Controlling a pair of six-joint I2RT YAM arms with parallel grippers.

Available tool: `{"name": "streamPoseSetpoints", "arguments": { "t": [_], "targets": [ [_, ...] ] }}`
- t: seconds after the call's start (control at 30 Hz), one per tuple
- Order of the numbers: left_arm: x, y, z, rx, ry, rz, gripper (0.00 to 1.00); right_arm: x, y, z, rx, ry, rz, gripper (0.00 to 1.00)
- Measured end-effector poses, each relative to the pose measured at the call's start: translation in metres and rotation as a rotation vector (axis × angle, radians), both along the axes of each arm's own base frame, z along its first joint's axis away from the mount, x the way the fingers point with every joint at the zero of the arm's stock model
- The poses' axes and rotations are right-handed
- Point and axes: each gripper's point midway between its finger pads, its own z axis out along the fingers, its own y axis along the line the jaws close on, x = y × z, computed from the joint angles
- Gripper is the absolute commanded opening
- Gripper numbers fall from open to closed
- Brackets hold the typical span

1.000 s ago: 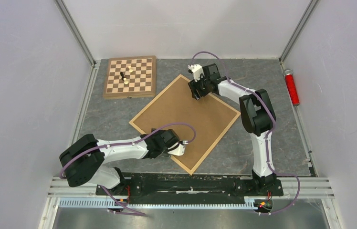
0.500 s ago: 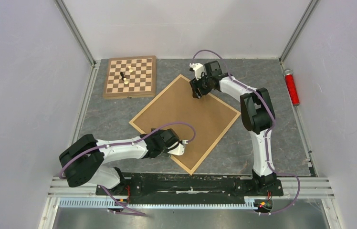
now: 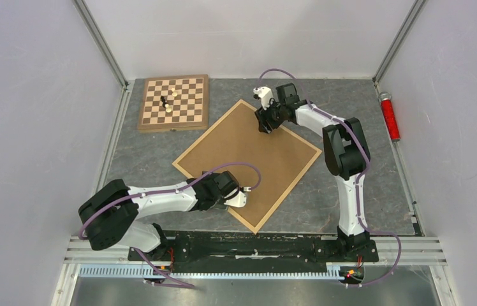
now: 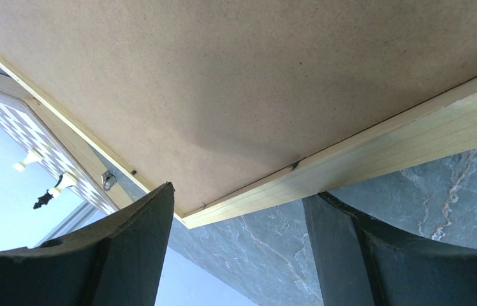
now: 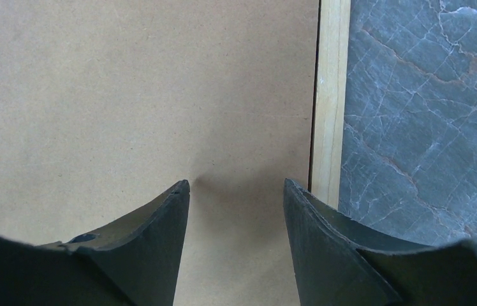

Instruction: Put the photo into the frame

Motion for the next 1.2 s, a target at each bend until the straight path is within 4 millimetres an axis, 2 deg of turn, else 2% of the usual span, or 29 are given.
{"name": "streamPoseSetpoints", "arguments": {
  "t": [0.27,0.53,0.67,0.87,1.03,1.2],
  "targets": [
    [-0.001,-0.001,0.000,-0.011,0.010,-0.004,0.80,-0.005,0.001,-0.003,0.058,-0.033,0.052,0.57],
    [-0.003,-0.004,0.000,-0.029,0.023,-0.013,0.80,-0.032,0.020,-0.007,0.186,0.021,0.147,0.57],
    [-0.005,-0.006,0.000,-0.040,0.031,-0.019,0.80,-0.037,0.024,-0.006,0.216,0.034,0.170,0.58],
    [-0.005,-0.007,0.000,-0.042,0.033,-0.020,0.80,-0.051,0.026,0.006,0.200,0.039,0.166,0.64],
    [-0.005,-0.006,0.000,-0.045,0.034,-0.018,0.80,-0.074,0.019,0.016,0.129,0.095,0.137,0.68],
    [-0.005,-0.006,0.000,-0.045,0.035,-0.017,0.80,-0.091,-0.012,0.022,0.033,0.163,0.058,0.71]
  ]
}}
